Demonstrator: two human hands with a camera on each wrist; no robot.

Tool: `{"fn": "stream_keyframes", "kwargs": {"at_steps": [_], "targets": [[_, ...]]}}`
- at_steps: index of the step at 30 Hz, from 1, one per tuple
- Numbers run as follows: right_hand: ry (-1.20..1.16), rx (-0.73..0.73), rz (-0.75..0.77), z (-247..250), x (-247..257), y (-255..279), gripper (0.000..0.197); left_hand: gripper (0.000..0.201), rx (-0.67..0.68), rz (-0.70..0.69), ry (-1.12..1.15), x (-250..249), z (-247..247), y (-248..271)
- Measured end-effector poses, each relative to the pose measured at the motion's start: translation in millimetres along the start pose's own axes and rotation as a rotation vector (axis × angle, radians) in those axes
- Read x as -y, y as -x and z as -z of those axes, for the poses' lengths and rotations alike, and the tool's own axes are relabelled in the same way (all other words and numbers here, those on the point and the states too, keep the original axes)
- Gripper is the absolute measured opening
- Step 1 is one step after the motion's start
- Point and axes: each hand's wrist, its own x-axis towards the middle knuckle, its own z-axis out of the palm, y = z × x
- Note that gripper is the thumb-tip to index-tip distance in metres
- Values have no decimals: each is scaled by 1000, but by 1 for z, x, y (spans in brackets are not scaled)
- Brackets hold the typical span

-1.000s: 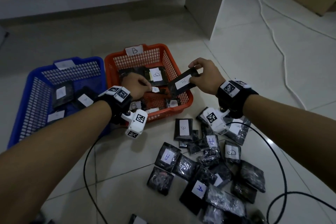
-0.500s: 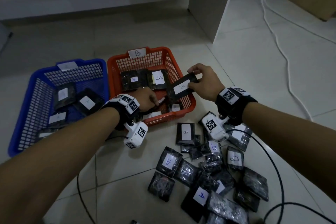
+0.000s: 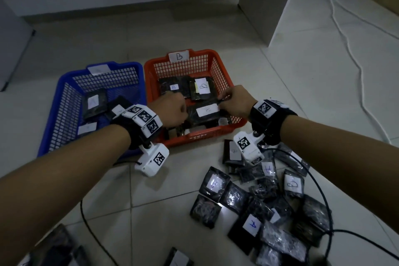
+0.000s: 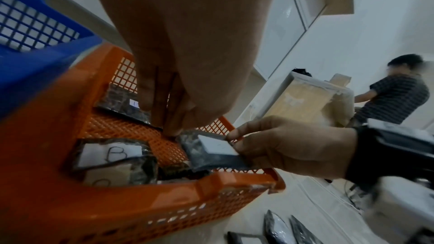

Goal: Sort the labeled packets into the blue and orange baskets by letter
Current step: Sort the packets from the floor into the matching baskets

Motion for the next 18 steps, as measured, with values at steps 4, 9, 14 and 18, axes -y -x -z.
{"fn": "stream_keyframes", "kwargs": {"at_steps": [4,9,14,18], "targets": [[266,6,29,-6,14,10,8,20,-126,-9,4,6,4,37],[366,4,135,-8,37,29,18,19,-72,-113,11,16,-3,76],[286,-40,542,-31,54,81,11,19,-135,-212,93,16,-13,125],[478,439,541,-60,46,133,15,15,-31,-199,186,8,-36,164]]}}
